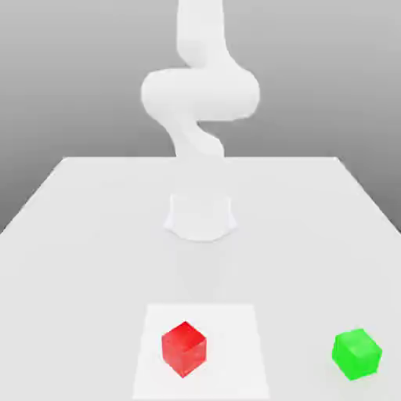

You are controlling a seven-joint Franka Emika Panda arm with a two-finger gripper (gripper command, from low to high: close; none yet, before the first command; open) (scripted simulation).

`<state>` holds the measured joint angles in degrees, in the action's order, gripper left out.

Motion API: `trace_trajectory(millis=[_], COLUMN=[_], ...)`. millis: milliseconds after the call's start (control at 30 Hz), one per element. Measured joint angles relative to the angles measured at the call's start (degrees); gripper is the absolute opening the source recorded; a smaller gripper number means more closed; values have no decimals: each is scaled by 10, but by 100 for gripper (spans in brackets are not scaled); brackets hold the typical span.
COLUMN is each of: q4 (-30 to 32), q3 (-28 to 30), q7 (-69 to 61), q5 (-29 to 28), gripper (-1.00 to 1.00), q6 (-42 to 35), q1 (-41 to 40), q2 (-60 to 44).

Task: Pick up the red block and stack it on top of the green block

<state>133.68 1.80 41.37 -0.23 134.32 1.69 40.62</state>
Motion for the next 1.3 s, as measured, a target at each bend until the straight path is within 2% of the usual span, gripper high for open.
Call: trace_trajectory(millis=[300, 533, 733, 900, 933, 1167, 1300], q4=[69, 121, 163, 155, 152, 152, 163], q3=[64, 92, 93, 58, 51, 49, 69], q7=[-174, -318, -431, -476, -482, -483, -455], q5=[6, 27, 37, 79, 87, 87, 50], gripper=[0, 0, 0, 0, -100, -100, -100], q6=[91, 161, 223, 304, 318, 319, 262], q1=[53, 73, 67, 40, 35, 34, 45], q2=[-190, -336, -460, -564, -581, -583, -514])
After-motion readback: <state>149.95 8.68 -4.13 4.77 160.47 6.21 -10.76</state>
